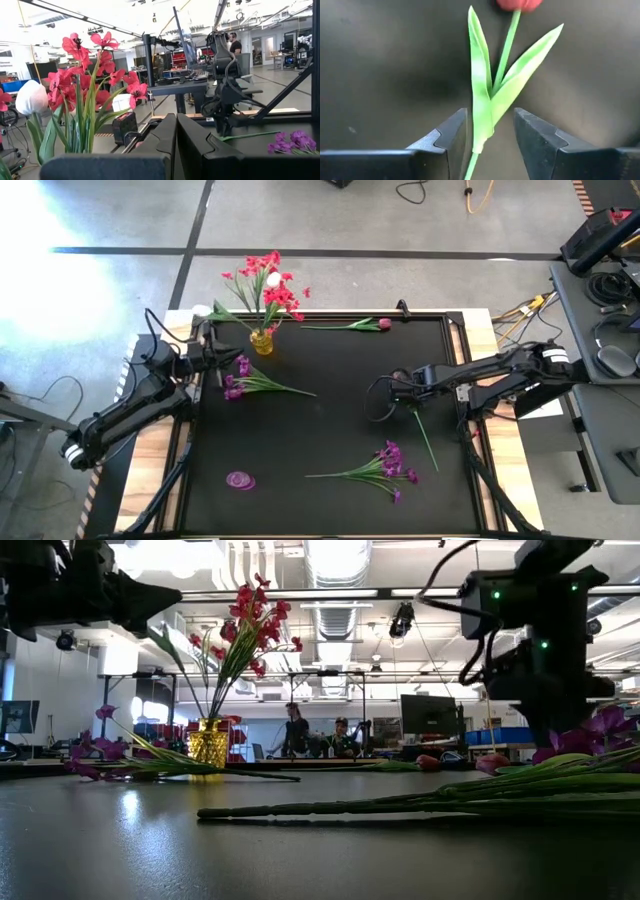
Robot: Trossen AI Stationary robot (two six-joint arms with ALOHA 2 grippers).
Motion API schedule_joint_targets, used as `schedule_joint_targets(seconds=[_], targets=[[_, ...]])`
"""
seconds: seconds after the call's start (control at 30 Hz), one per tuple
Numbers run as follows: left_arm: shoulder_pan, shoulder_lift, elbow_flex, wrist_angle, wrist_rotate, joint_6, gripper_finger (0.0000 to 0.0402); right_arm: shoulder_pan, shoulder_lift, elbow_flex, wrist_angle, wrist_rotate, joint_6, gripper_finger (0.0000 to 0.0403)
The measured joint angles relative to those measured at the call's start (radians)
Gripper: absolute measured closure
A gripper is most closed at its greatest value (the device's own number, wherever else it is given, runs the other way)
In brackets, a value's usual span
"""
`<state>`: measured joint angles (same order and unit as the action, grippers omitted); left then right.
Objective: Sort flowers into vase by color
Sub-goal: Put the bottom red tulip into the violet vase
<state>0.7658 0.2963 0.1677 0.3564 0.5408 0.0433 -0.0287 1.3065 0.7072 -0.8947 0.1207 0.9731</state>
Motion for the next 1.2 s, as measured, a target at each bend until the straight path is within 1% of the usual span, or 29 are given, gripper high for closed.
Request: schedule_joint_targets(seconds=[0.2,0.43,0.5,0.57,0.63,0.73,0.83,0.93,1.2], targets=[[0.000,0.028,0.000,0.017,-0.001,-0.003,0.0401,-0.028,0.012,-0.020,-0.004,-0.047,-0.040,0.0259],[0.000,0.097,0.000,0.022,-0.002,0.004,0.0402,-0.029,0.004,0.033,-0.012,-0.115,-0.017,0.0255],[0.000,0.118,0.004,0.073,-0.010,0.043,0.0402,-0.029,0.004,0.033,-0.015,-0.133,-0.024,0.0249],[0.000,0.134,0.028,0.116,-0.010,0.044,0.0402,-0.029,0.004,0.033,-0.016,-0.148,-0.048,0.0242],[0.000,0.145,0.051,0.107,0.012,0.022,0.0401,-0.029,0.004,0.033,-0.020,-0.149,-0.064,0.0234],[-0.001,0.157,0.066,0.040,0.052,0.011,0.0401,-0.029,0.004,0.033,-0.020,-0.145,-0.070,0.0220],[0.000,0.173,0.066,0.024,0.048,0.047,0.0402,-0.028,0.004,0.032,-0.022,-0.122,-0.076,0.0206],[0.000,0.187,0.066,0.028,0.044,0.053,0.0402,-0.028,0.004,0.032,-0.024,-0.121,-0.076,0.0197],[0.000,0.204,0.075,0.028,0.045,0.053,0.0402,-0.028,0.004,0.032,-0.040,-0.126,-0.071,0.0194]])
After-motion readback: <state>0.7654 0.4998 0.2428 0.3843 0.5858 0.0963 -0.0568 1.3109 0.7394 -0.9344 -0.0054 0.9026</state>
